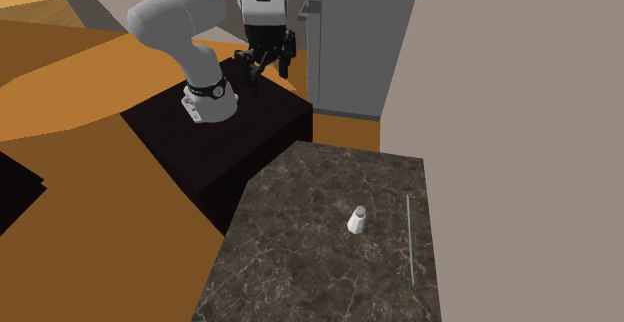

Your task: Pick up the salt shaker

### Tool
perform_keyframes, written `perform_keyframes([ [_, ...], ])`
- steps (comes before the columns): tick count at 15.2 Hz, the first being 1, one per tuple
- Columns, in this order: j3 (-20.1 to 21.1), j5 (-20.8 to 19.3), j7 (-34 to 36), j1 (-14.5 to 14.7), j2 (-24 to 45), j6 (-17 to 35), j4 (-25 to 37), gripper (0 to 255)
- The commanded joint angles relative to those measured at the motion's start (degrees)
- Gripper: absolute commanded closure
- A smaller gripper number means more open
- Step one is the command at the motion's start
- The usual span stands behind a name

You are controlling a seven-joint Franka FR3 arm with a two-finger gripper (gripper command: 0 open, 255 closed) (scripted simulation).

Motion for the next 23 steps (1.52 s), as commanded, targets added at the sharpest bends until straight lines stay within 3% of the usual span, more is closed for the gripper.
perform_keyframes([
  [1, 0.0, 0.0, 0.1, 0.0, 3.6, 5.4, -0.6, 0],
  [12, -0.2, -0.6, 0.4, -0.2, 28.1, 32.7, 1.7, 0],
  [23, -0.2, -1.9, 1.0, 0.1, 54.9, 50.8, 15.4, 0],
])
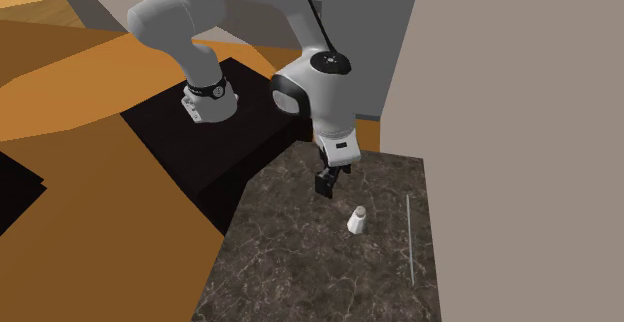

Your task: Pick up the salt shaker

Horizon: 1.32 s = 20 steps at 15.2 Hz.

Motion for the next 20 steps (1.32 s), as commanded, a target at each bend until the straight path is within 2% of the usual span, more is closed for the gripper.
perform_keyframes([
  [1, -0.1, -0.2, 0.1, 0.1, 4.9, 3.0, 2.9, 0],
  [6, 0.1, -0.1, -0.3, 0.4, 16.2, 6.9, 12.6, 0],
  [16, -0.6, -0.4, 0.0, 1.0, 22.7, 10.7, 15.5, 0],
  [17, -0.6, -0.4, 0.1, 1.1, 22.8, 10.8, 15.5, 255],
  [20, -0.6, -0.4, 0.0, 1.0, 22.8, 10.8, 15.5, 255],
])
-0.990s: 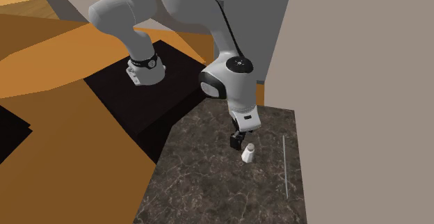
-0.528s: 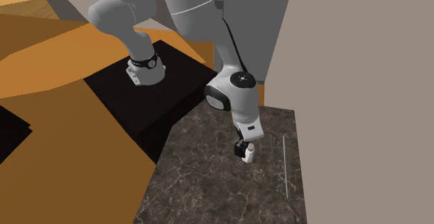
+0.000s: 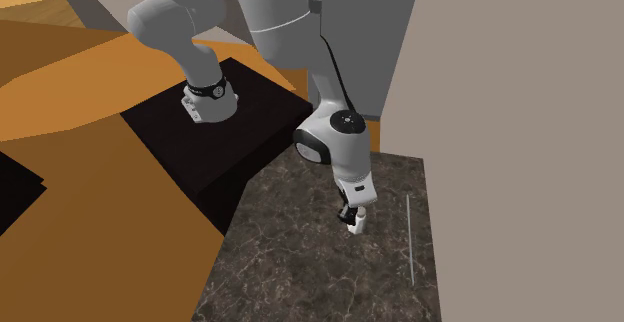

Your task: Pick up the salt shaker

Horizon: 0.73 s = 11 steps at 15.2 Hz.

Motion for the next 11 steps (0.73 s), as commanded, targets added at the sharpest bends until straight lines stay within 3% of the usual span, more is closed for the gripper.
perform_keyframes([
  [1, 0.0, 0.0, 0.0, 0.0, 0.1, 0.0, 0.0, 255],
  [11, 0.5, 0.1, -0.2, -0.4, -3.9, -2.4, -1.6, 255],
])
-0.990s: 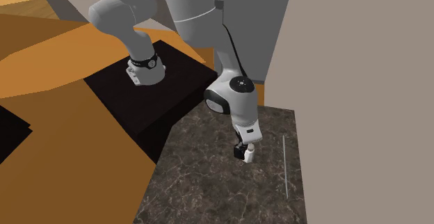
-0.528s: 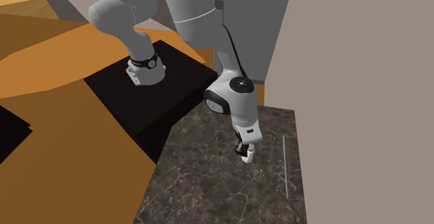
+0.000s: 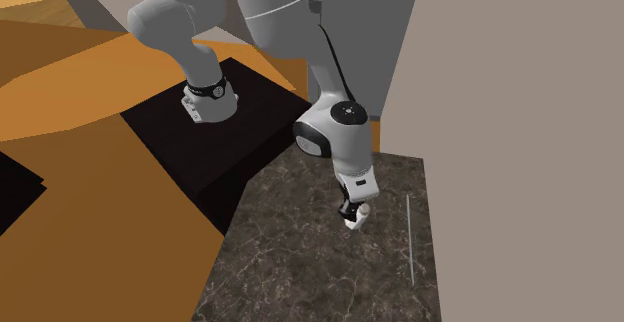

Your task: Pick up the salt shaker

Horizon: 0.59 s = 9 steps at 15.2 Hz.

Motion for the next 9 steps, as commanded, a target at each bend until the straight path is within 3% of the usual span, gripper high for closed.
perform_keyframes([
  [1, 0.2, 0.1, -0.1, -0.2, -1.3, -1.0, -0.3, 255],
  [9, 1.0, 0.5, -0.6, -0.9, -7.2, -5.2, -2.1, 255],
])
